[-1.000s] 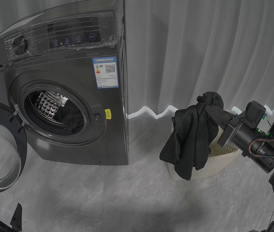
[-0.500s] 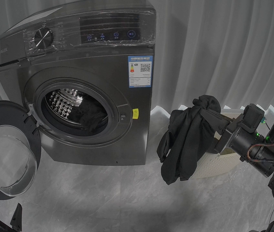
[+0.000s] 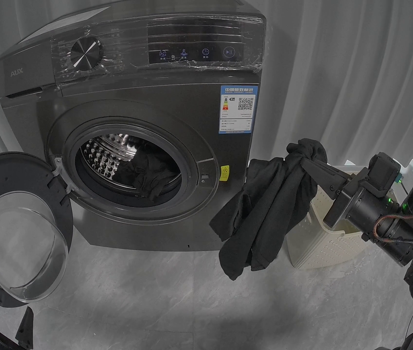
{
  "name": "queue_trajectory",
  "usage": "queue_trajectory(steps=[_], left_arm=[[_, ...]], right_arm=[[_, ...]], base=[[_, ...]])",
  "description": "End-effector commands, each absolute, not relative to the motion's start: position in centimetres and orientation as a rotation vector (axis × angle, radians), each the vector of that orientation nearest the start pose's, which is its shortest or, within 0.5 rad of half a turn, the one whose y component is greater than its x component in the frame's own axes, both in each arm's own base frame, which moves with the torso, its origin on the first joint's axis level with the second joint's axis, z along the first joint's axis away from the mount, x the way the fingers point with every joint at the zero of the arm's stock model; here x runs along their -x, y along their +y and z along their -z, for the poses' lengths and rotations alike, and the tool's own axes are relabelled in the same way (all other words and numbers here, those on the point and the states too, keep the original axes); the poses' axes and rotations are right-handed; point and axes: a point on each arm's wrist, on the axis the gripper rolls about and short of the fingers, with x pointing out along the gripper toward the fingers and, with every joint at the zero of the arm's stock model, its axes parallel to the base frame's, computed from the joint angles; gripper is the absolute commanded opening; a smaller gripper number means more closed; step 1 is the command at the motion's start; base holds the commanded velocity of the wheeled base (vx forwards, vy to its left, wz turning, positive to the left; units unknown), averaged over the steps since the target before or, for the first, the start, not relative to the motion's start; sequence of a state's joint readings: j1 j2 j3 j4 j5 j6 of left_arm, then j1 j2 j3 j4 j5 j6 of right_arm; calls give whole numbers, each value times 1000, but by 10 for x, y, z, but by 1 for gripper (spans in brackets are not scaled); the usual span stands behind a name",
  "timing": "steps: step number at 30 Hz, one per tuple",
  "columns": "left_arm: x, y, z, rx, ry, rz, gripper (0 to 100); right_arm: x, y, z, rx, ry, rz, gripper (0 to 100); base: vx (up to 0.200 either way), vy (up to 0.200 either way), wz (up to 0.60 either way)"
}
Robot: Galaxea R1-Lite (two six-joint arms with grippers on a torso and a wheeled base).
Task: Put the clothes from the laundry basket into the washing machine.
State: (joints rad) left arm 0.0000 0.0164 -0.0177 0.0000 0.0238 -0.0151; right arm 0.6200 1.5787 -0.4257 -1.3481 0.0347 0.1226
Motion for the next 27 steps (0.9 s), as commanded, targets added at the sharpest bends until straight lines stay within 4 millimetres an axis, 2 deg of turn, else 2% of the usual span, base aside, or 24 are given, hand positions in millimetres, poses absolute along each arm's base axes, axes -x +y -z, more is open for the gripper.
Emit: queue_trajectory(steps=[1,7,13,27], left_arm=[[23,1,-75,15,0,-25,100],[23,1,-75,15,0,-25,100],[23,1,-75,14,0,-25,100],[23,1,-76,15,-2,-25,100]], right_arm=[[-198,141,-190,-174,-147,-661,0],[-199,141,-189,-173,-141,-656,0],[-199,140,-188,-173,-139,-656,0],[-199,140,-187,-172,-135,-656,0]], base=[[-200,0,0],[-200,0,0],[0,0,0],[0,200,0]])
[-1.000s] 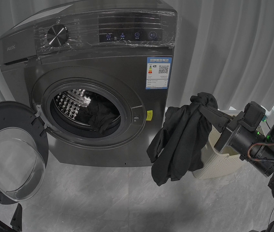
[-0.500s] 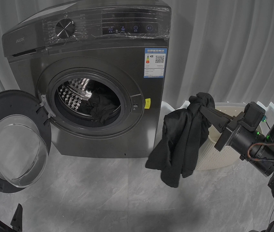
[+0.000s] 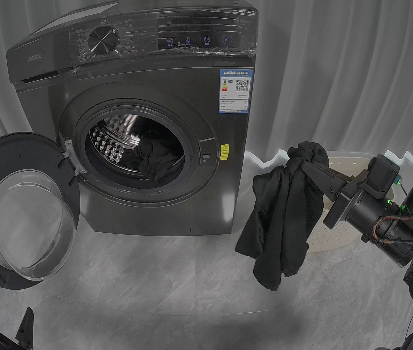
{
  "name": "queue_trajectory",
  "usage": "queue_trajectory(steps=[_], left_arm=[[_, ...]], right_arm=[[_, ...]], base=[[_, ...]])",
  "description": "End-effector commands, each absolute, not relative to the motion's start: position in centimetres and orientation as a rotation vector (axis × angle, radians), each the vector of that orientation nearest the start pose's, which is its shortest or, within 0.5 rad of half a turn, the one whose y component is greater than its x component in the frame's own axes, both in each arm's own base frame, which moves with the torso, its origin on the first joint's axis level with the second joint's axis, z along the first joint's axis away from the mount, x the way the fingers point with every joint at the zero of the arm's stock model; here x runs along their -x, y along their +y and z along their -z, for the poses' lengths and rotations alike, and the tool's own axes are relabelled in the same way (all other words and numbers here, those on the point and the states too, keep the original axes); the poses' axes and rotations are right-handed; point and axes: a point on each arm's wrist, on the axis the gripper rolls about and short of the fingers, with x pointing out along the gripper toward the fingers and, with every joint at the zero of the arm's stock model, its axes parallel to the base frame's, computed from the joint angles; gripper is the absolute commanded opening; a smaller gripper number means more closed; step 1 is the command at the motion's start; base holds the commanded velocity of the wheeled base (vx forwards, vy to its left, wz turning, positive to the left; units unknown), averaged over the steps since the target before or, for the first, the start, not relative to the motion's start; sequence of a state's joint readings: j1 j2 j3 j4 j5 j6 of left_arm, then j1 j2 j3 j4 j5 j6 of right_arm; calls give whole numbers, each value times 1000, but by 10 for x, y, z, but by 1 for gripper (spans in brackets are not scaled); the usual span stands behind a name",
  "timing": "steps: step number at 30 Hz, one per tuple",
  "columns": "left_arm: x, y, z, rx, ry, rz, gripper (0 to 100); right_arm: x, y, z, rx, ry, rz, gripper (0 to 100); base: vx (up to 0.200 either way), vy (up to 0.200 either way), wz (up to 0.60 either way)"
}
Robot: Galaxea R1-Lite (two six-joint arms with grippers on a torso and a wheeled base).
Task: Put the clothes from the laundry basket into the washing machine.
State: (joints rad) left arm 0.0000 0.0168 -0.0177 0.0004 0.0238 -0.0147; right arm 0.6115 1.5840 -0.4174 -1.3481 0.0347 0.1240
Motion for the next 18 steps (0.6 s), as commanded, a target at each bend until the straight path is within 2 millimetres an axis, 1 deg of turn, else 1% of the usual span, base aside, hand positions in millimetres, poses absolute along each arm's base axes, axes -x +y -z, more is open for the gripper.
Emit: queue_trajectory(steps=[1,10,18], left_arm=[[23,1,-75,15,0,-25,100],[23,1,-75,15,0,-25,100],[23,1,-76,14,-2,-25,100]], right_arm=[[-199,140,-187,-172,-135,-656,0],[-199,140,-186,-171,-132,-656,0],[-198,141,-186,-171,-130,-660,0]], base=[[0,200,0],[0,200,0],[0,0,0]])
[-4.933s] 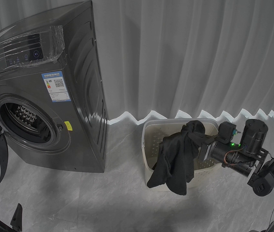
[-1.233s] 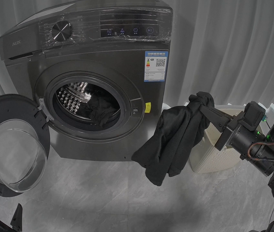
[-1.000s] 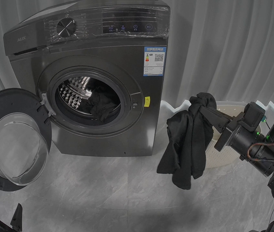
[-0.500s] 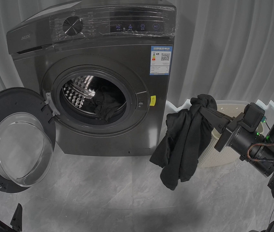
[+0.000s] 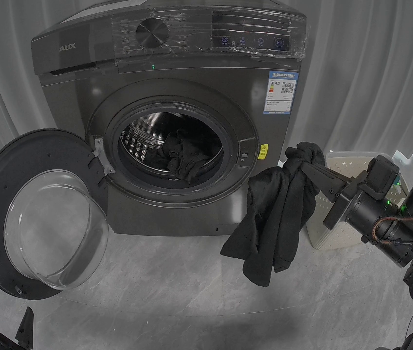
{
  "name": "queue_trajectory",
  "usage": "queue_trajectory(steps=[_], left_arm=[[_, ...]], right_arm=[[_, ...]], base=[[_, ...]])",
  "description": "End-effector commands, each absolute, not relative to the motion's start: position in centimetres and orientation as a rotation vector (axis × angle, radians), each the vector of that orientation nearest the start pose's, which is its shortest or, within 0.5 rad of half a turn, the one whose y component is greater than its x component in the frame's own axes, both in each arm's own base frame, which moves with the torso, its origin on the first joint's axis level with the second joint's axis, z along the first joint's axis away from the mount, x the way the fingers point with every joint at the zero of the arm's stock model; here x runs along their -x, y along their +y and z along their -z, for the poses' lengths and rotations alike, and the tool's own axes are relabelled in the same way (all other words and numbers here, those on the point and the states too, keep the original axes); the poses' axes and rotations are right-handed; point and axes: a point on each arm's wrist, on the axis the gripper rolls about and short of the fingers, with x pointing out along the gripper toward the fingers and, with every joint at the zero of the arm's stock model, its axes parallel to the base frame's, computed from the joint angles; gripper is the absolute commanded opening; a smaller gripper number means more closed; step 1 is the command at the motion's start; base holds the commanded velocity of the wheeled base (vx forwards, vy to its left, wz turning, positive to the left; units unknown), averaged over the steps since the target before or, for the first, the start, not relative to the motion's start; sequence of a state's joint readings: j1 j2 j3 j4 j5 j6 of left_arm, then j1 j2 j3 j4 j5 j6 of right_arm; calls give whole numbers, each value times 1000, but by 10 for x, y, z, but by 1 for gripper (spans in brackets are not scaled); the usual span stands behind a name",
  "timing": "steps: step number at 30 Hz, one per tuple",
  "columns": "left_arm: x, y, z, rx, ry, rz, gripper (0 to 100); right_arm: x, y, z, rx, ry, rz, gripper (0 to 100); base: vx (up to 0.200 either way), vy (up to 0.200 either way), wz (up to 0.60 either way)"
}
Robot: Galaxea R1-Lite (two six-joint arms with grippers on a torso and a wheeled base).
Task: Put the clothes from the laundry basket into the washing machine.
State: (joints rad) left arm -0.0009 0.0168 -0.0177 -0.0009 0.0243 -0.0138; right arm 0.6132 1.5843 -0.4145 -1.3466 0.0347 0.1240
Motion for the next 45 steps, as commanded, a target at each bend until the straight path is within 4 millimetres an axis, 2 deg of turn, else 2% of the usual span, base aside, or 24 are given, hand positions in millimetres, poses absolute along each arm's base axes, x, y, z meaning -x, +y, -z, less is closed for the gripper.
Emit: queue_trajectory(steps=[1,28,40,45], left_arm=[[23,1,-76,14,-2,-25,100],[23,1,-76,15,-2,-23,100],[23,1,-76,14,-2,-25,100],[23,1,-76,6,-2,-26,100]], right_arm=[[-198,141,-186,-170,-130,-662,0],[-196,142,-184,-170,-120,-668,0],[-195,143,-184,-170,-121,-672,0],[-191,151,-183,-173,-107,-707,0]], base=[[0,0,0],[0,0,0],[0,200,0],[0,0,0]])
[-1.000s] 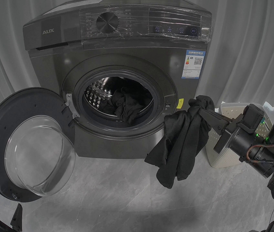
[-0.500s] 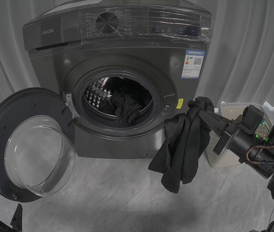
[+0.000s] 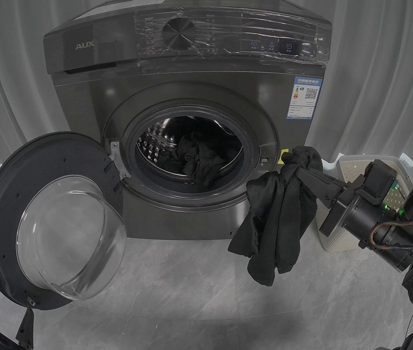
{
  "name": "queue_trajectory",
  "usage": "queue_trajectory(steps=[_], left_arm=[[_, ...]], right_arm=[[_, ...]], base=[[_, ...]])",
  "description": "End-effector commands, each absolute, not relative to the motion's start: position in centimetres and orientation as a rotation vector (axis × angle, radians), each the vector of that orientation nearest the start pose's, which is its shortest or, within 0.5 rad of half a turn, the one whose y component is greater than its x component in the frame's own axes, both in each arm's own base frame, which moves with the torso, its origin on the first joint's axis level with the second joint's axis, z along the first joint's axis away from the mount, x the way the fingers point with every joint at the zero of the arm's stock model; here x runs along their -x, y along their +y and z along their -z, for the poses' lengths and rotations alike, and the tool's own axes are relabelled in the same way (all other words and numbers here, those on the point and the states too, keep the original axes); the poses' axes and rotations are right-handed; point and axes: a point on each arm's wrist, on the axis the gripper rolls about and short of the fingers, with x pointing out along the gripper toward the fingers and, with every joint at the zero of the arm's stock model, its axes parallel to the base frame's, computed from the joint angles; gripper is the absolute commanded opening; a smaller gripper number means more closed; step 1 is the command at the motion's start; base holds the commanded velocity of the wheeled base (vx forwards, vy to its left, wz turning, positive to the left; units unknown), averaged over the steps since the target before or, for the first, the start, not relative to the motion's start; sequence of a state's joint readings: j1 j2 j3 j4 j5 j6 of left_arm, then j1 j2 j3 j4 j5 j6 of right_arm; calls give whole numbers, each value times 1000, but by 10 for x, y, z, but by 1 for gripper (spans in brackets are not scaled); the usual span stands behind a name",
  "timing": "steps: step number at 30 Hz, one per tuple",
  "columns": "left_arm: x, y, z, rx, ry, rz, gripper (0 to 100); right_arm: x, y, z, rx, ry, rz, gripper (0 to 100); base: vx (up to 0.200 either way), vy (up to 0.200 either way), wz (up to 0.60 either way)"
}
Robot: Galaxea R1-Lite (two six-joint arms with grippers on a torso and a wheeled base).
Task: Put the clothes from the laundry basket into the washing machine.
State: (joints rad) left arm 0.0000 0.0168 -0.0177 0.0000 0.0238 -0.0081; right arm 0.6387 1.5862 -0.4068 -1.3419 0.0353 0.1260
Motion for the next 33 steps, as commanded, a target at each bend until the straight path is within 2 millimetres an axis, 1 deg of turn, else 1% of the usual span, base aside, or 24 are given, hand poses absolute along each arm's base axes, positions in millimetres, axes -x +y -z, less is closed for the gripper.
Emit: queue_trajectory(steps=[1,7,12,15,18,22,28,33], left_arm=[[23,1,-76,5,-2,-26,100],[23,1,-76,2,-2,-26,100],[23,0,-76,-48,-3,3,100],[23,-1,-76,-54,-5,20,100],[23,-1,-76,-57,-7,29,100],[23,-1,-76,-57,-7,27,100],[23,-1,-76,-57,-7,29,100],[23,-1,-76,-57,-7,29,100]], right_arm=[[-190,153,-184,-177,-106,-718,0],[-193,166,-172,-168,-70,-713,0],[-190,175,-166,-160,-48,-730,0],[-193,178,-166,-159,-55,-729,0],[-199,185,-164,-160,-54,-717,0],[-195,191,-164,-166,-51,-731,0],[-198,197,-166,-175,-64,-731,0],[-201,201,-164,-173,-58,-731,0]], base=[[0,0,0],[0,0,0],[0,0,0],[0,0,0],[0,0,0],[0,0,0],[0,0,0],[0,0,0]])
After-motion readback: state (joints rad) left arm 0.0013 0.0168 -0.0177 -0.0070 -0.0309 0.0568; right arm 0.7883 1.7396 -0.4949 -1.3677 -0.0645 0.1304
